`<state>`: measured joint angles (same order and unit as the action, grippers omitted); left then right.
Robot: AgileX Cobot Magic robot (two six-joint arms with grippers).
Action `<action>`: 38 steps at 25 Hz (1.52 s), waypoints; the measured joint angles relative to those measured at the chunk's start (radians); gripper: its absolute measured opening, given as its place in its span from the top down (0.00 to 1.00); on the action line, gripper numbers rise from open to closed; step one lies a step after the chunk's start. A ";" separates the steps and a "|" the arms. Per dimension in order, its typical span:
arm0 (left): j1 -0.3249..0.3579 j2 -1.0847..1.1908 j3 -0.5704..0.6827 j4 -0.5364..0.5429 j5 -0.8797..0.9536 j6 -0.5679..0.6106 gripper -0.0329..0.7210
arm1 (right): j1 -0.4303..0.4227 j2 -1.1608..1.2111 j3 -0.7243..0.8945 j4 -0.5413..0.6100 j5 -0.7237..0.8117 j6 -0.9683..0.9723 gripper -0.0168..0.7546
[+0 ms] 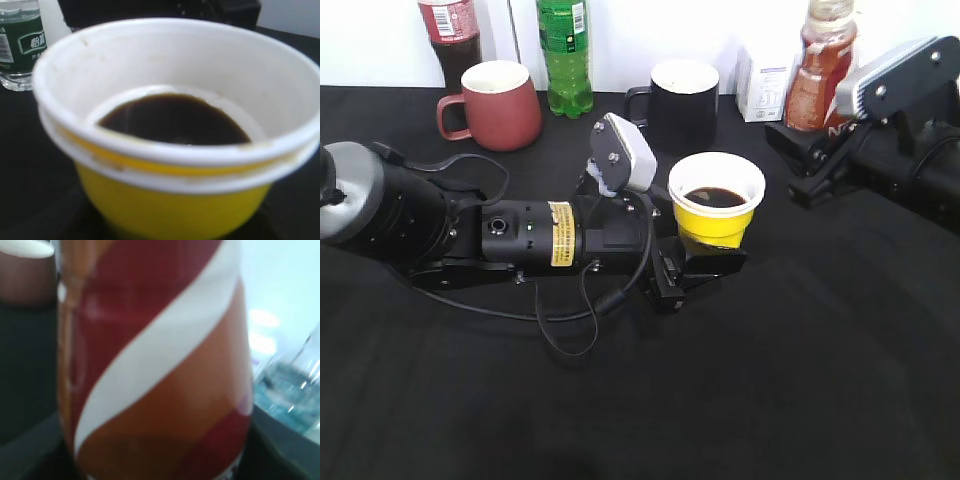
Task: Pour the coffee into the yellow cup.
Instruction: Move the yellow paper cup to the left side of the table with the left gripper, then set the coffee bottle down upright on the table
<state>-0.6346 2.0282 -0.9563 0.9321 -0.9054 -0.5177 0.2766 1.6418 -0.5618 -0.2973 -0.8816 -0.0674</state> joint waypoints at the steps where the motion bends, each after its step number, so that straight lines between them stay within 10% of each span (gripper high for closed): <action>1: 0.000 0.000 0.000 -0.001 0.000 0.000 0.35 | 0.000 0.000 0.000 0.000 0.000 0.057 0.28; 7: 0.039 0.000 0.000 -0.207 0.125 0.006 0.31 | 0.000 0.000 0.000 0.001 0.000 0.147 0.28; 19: 0.397 0.004 0.000 -0.270 0.139 0.103 0.30 | 0.000 0.000 0.000 0.001 0.001 0.149 0.28; 38: 0.400 0.061 0.152 -0.450 -0.034 0.218 0.16 | 0.000 0.000 0.000 0.030 0.001 0.149 0.29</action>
<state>-0.2343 2.0889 -0.8048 0.4820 -0.9395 -0.2996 0.2766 1.6418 -0.5618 -0.2675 -0.8808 0.0820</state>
